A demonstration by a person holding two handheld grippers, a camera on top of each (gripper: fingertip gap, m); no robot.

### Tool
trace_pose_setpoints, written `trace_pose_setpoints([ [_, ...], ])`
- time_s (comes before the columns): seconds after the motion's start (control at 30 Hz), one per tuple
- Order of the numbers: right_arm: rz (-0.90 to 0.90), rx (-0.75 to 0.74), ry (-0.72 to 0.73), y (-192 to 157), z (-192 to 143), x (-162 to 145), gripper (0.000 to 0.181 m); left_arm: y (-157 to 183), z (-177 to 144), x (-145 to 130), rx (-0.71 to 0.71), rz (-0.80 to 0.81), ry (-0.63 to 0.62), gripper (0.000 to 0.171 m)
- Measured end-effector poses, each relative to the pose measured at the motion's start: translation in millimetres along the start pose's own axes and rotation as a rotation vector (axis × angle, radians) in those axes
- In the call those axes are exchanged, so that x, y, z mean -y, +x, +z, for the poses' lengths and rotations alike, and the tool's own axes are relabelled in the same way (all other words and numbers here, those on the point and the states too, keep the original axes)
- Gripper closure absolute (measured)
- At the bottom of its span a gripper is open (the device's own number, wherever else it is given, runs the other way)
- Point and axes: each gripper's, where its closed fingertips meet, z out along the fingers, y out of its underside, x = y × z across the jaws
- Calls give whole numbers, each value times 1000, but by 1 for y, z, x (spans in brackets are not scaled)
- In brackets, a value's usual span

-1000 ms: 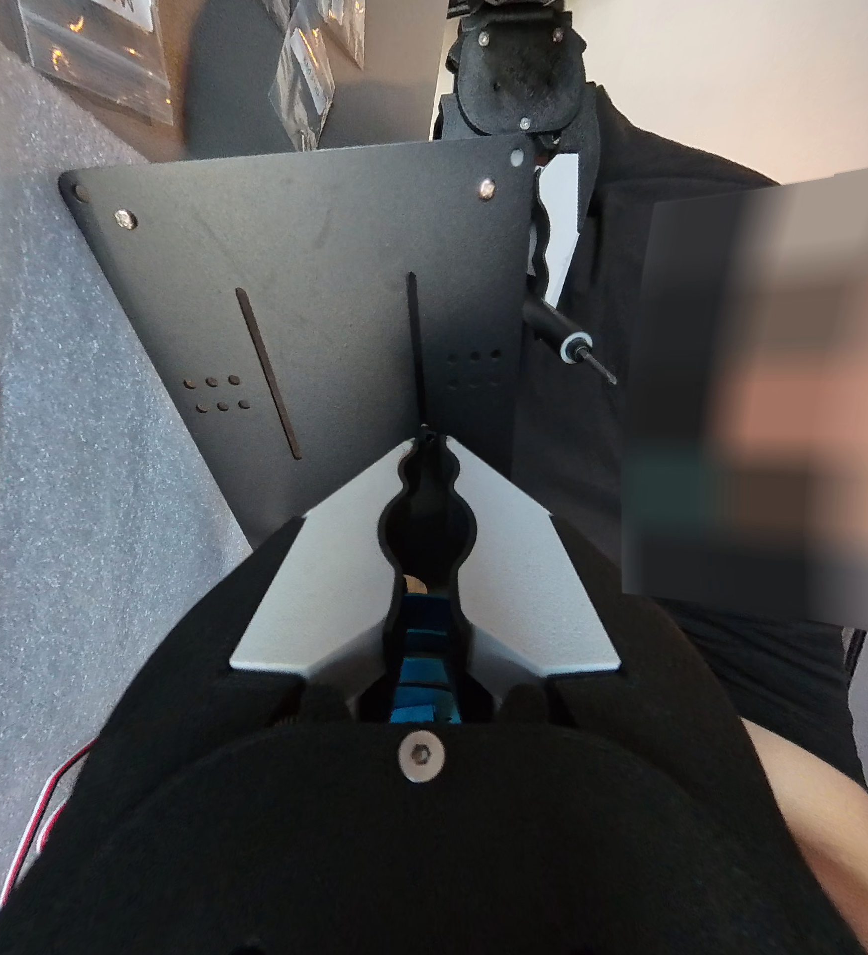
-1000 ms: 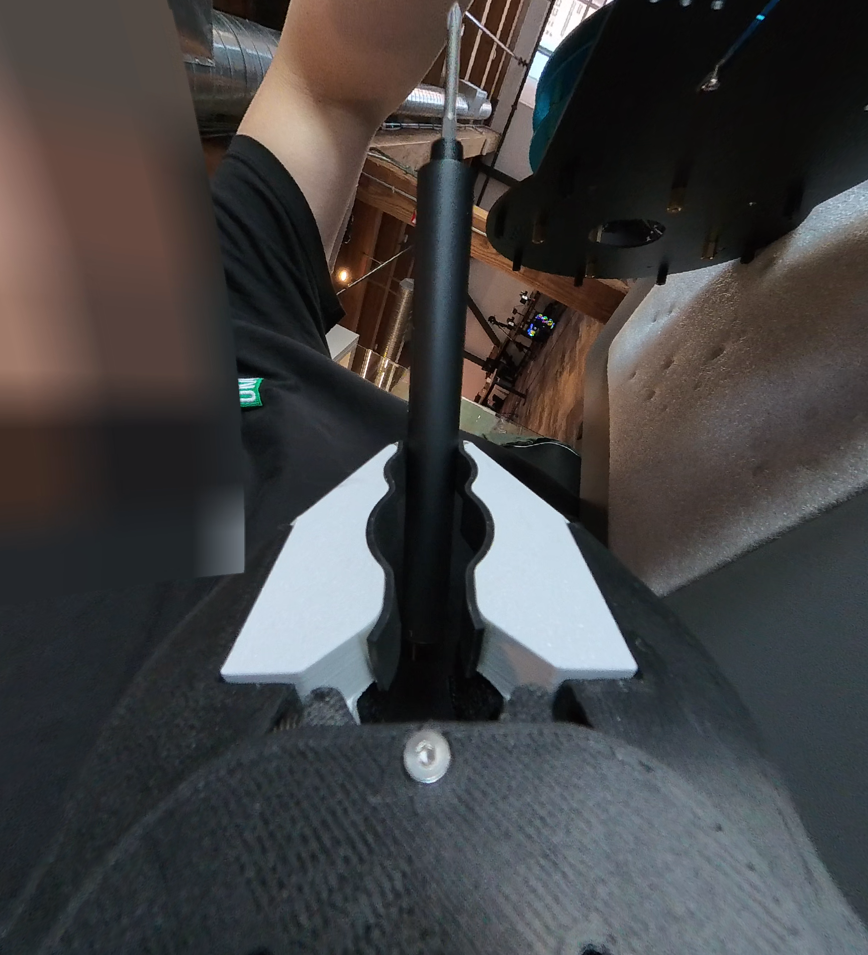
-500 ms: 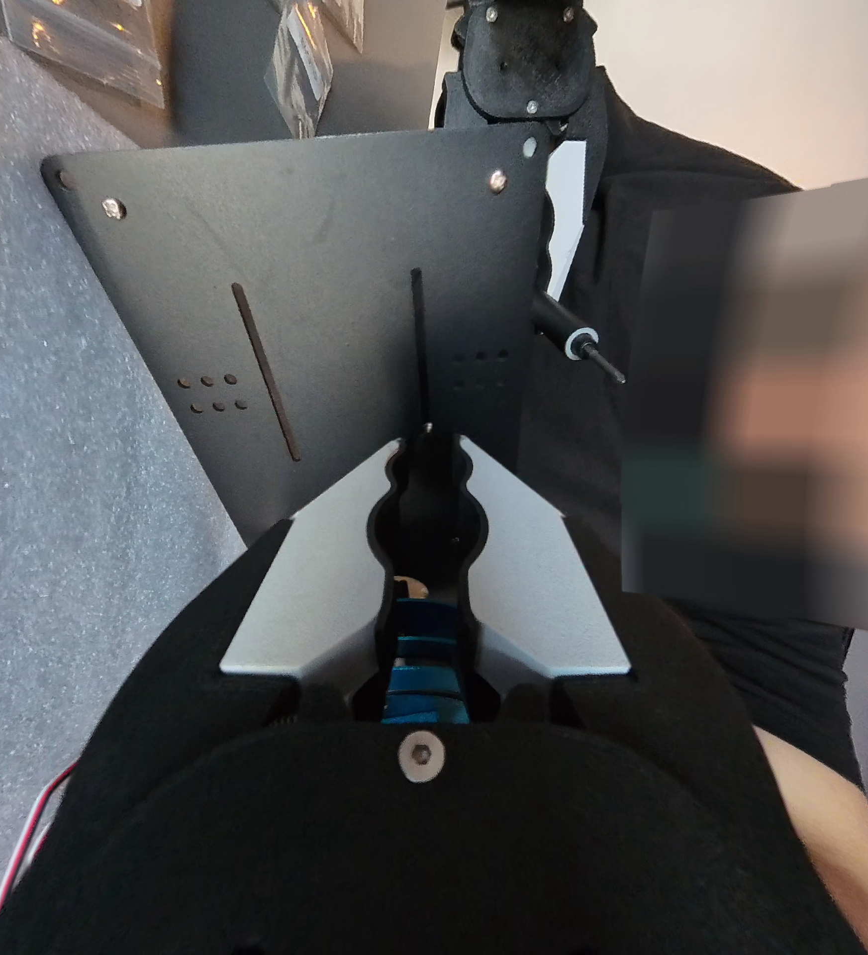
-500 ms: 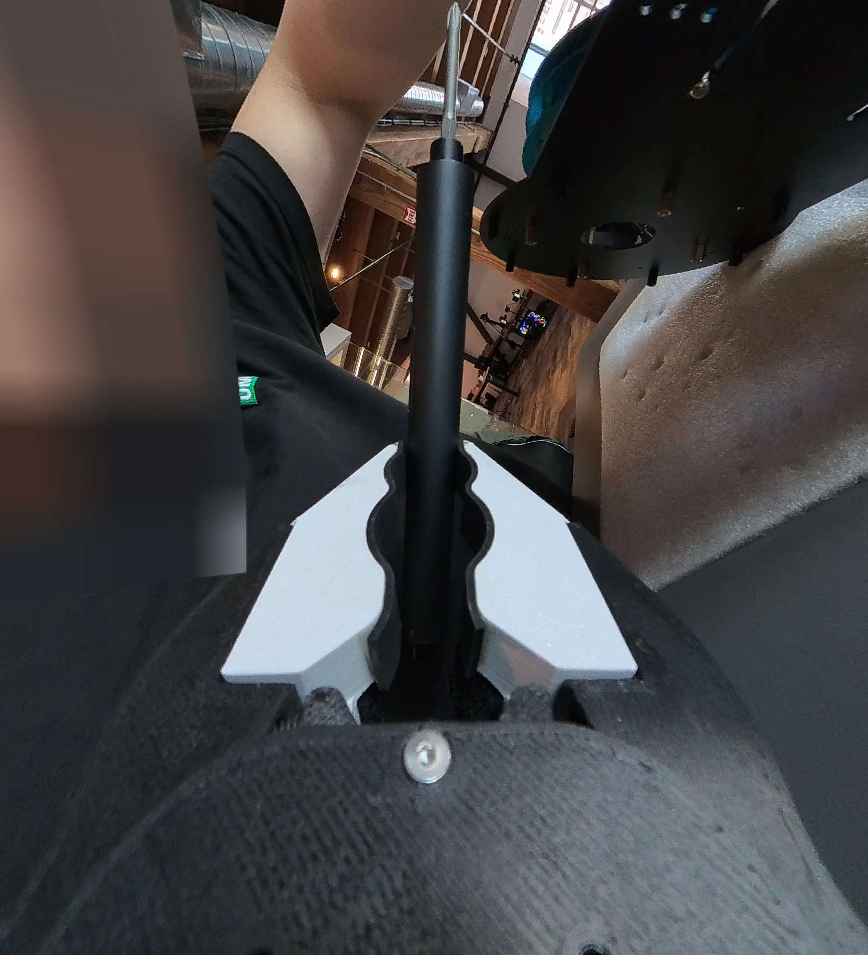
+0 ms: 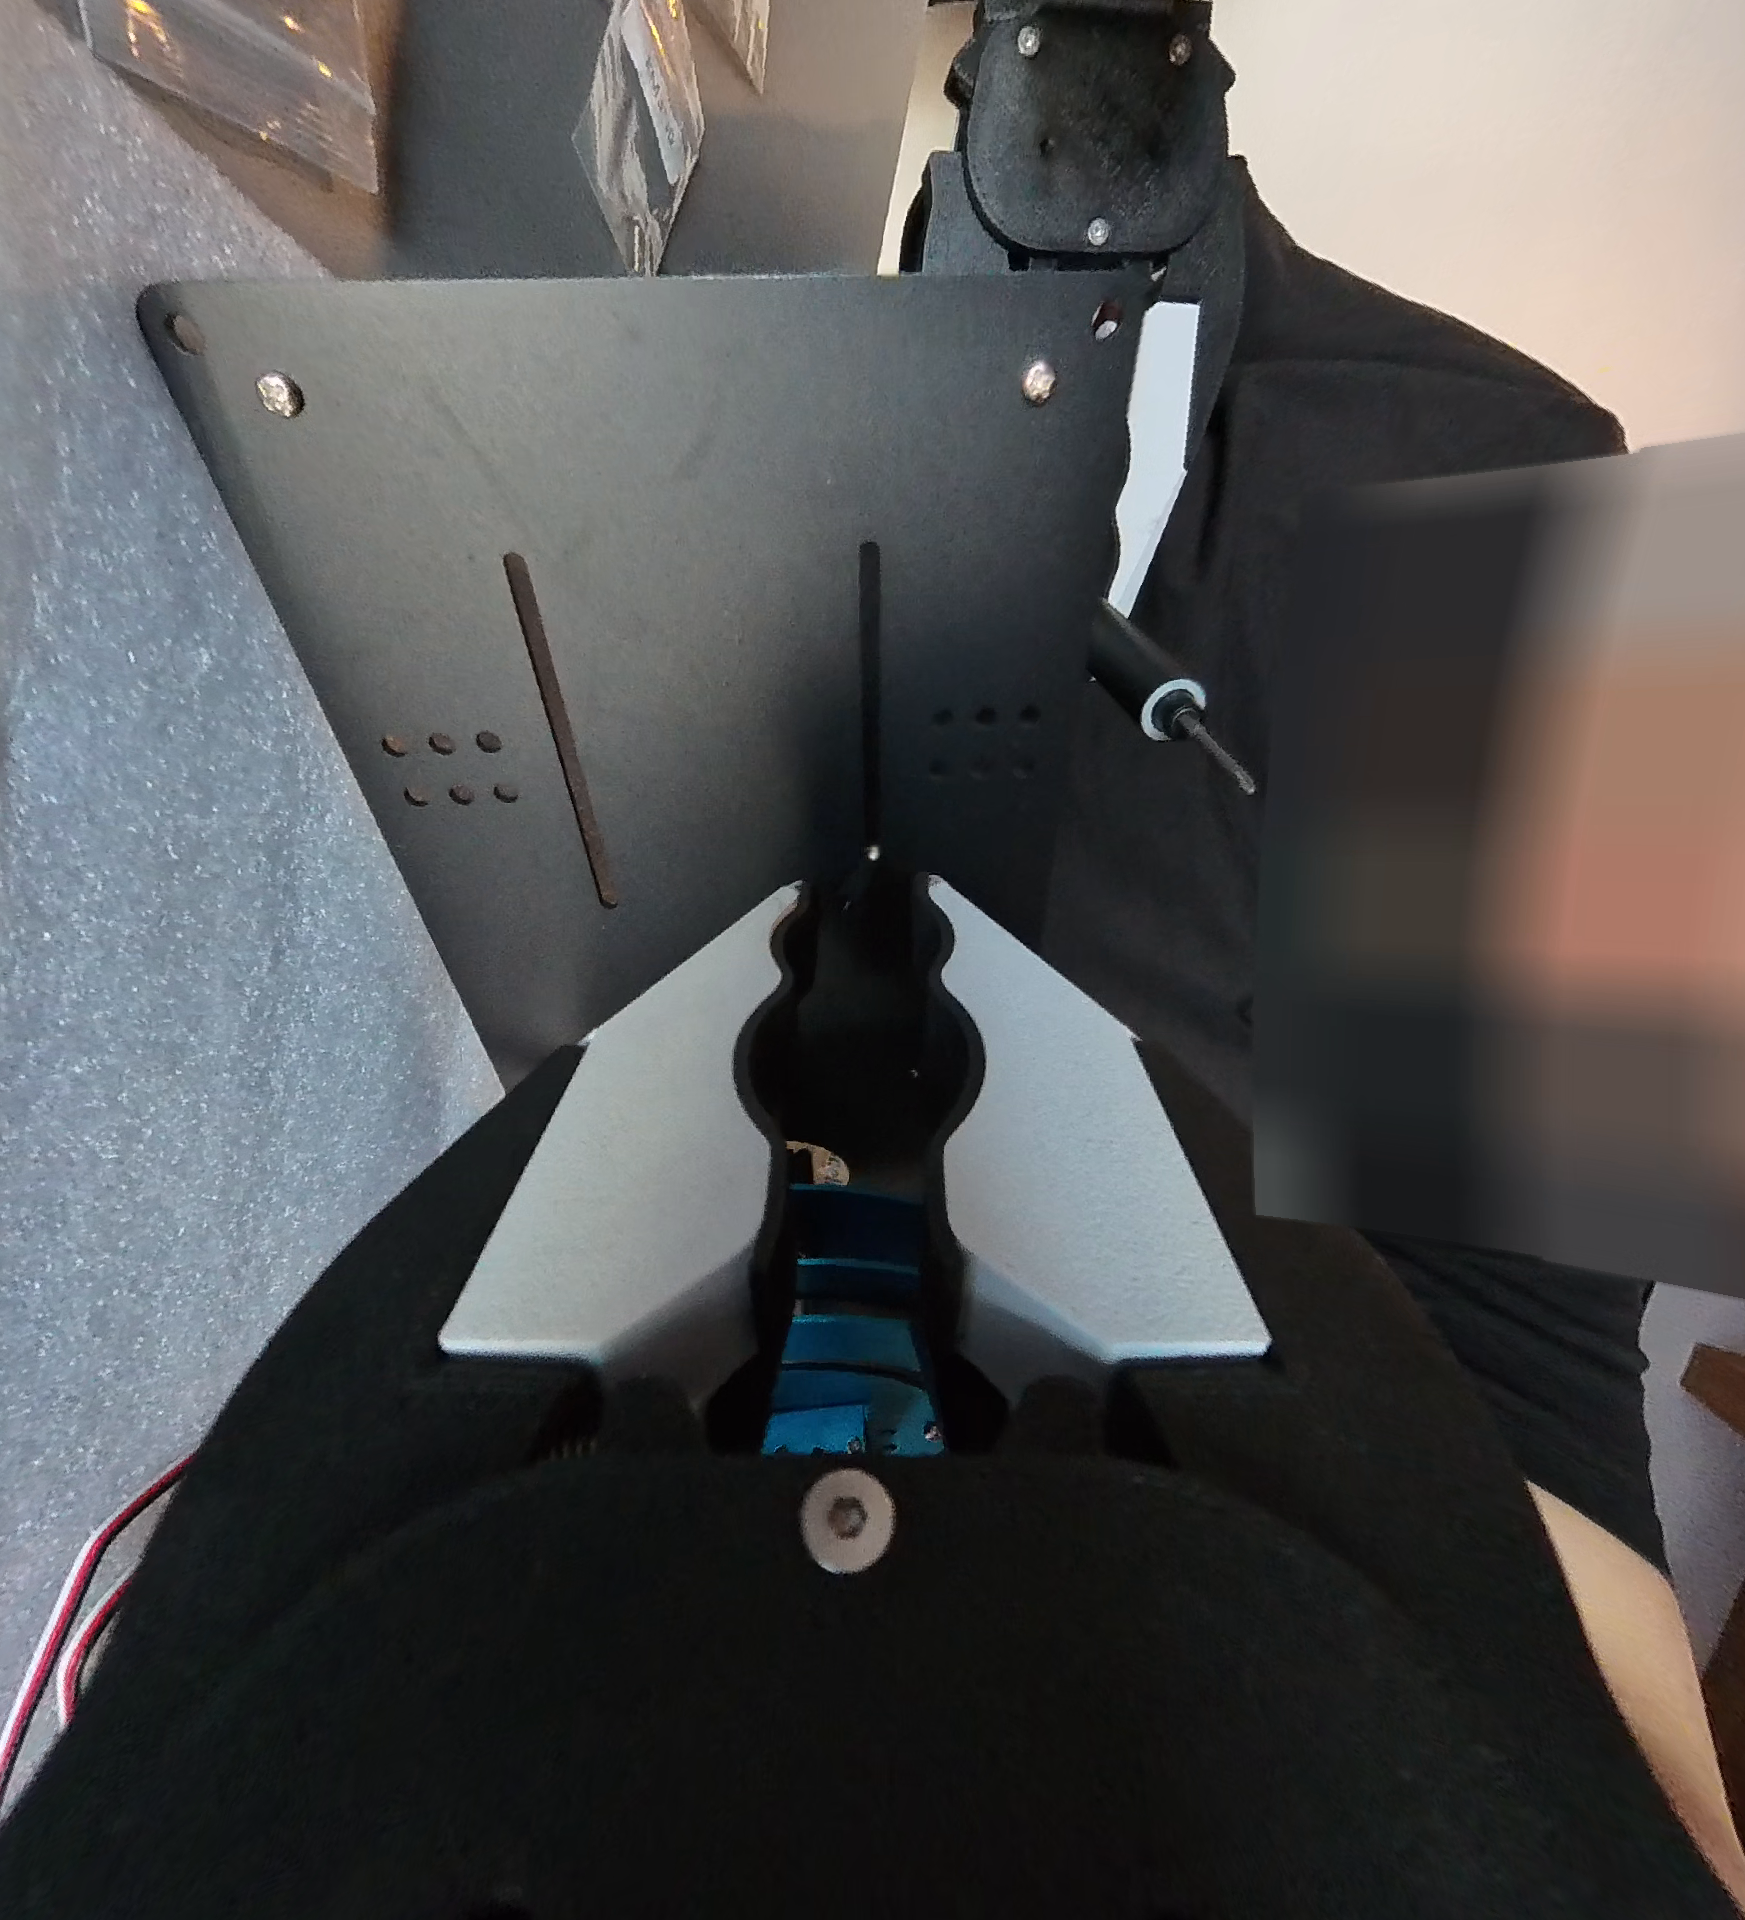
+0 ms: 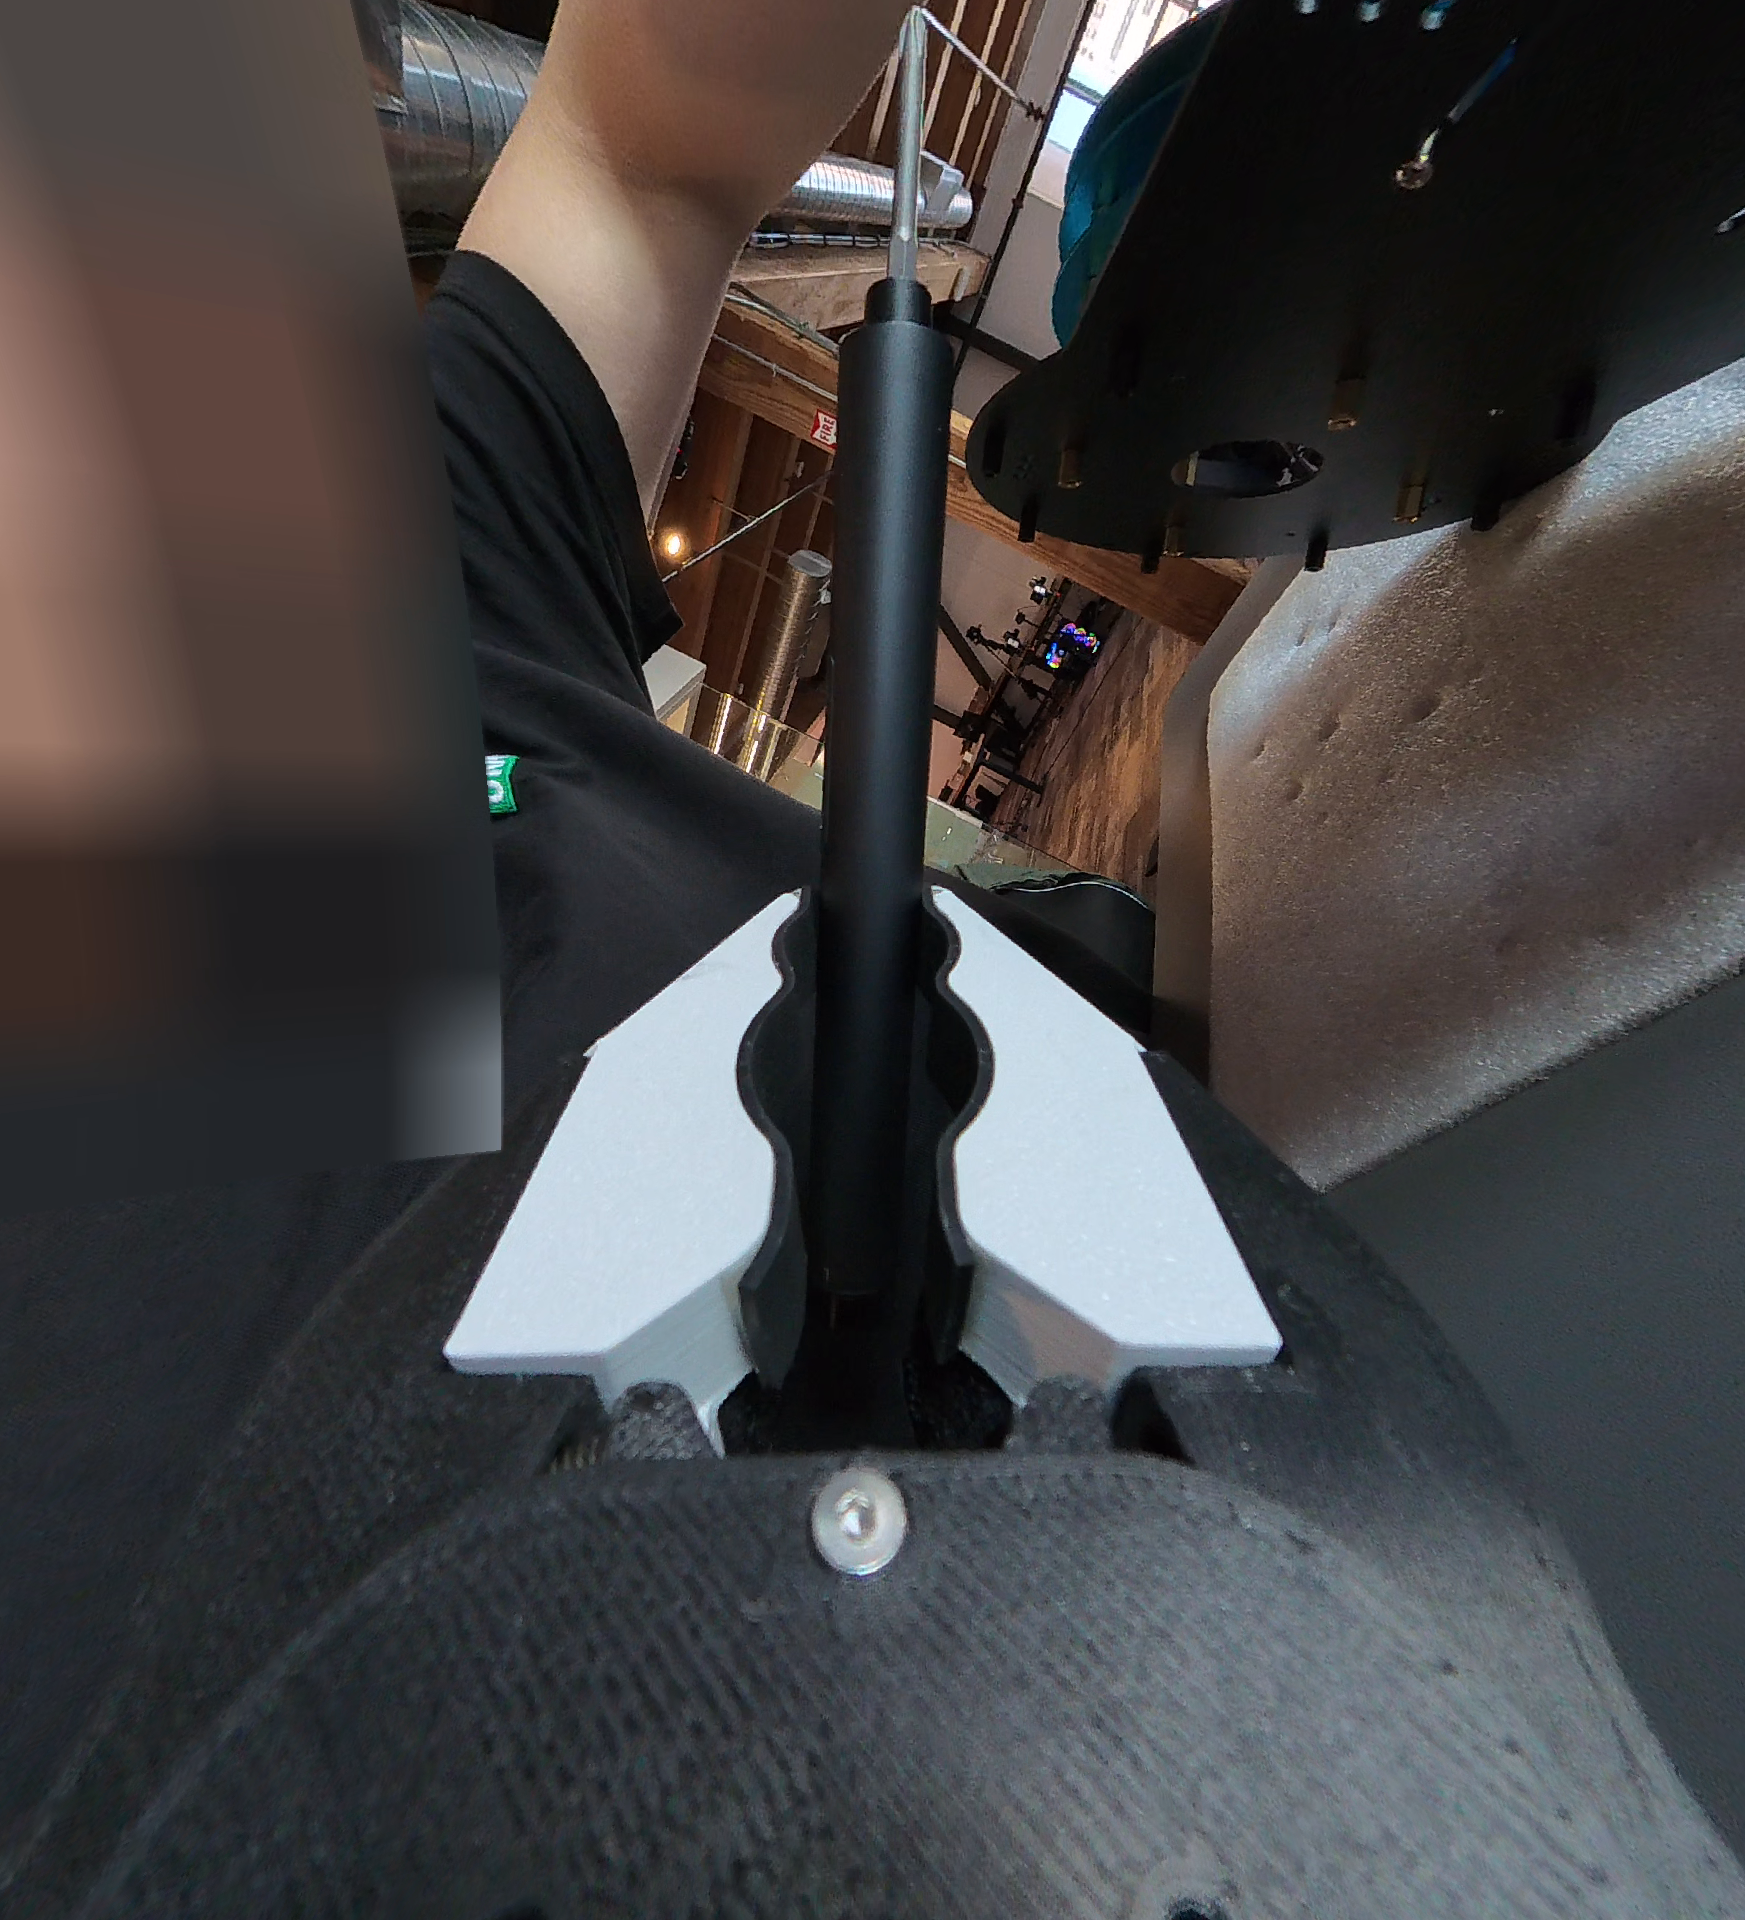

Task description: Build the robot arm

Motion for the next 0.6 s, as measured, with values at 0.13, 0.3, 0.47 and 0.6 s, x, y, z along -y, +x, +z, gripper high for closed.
trace_pose_setpoints([
  [0.13, -1, 1, 7, 0, -1, 0, 165, 1, 3, -5, -8, -3, -29, 158],
  [0.3, 3, -1, 6, 1, -1, -1, 165, 2, 3, -2, -33, -6, -9, 167],
  [0.47, 3, -4, 4, 2, -1, -1, 165, 2, 3, -1, -28, -2, -3, 163],
  [0.6, 0, -8, 2, 2, -1, -1, 165, 2, 3, 0, -31, 4, 0, 166],
])
